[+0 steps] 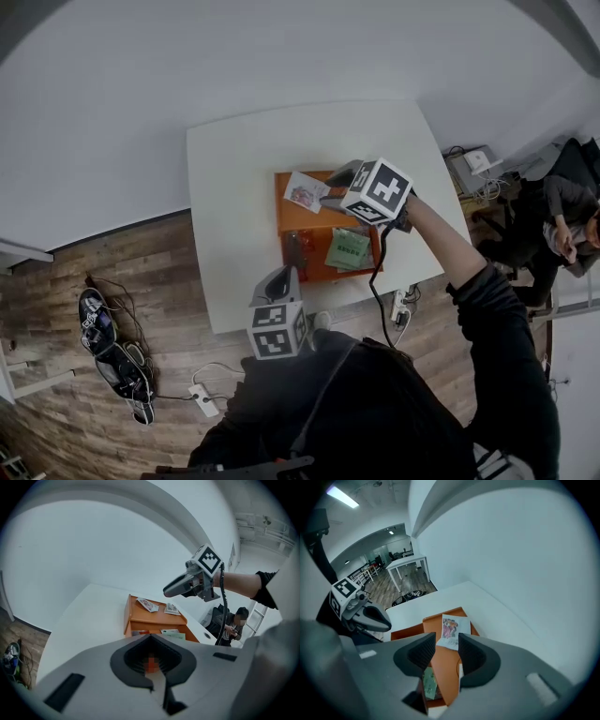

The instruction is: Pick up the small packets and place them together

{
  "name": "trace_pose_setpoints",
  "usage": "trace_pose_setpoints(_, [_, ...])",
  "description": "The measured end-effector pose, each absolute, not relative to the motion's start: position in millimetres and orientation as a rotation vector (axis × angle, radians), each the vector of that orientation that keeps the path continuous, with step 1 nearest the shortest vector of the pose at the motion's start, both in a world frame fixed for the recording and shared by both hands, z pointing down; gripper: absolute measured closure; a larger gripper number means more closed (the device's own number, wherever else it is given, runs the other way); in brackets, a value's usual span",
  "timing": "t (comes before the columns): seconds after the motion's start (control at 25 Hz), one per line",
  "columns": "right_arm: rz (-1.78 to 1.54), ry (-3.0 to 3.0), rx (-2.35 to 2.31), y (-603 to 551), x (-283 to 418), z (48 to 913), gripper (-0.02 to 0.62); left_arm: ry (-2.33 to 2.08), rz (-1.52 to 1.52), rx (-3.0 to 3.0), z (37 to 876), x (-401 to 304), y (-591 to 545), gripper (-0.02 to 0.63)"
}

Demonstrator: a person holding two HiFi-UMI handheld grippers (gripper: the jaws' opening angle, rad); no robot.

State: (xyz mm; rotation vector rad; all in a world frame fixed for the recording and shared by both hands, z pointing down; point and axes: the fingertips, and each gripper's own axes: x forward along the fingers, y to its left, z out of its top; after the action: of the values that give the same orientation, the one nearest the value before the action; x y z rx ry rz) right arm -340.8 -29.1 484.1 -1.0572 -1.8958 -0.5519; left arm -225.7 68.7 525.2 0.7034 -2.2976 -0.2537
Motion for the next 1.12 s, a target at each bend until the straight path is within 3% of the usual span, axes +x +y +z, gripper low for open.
trace_pose_setpoints(0.52, [-0.609,-1.722,-1.057,-73.2,-234.8,531.9,0.446,-2.293,-0.245,0.736,521.9,-221.2,56.2,0.607])
trace_pose_setpoints(0.64, [-0.617,-1.662,-1.069,-70.6,-224.4,555.0,0.410,-2.291,-0.243,0.732,522.6,-219.6,57.5,0.607])
trace_pose_setpoints(1.12, [-0.744,-1.460,-1.089,-61.2,-210.6,605.1,0.393,-2.289,-0.254,0.694,526.8,-216.6,66.4,0.607])
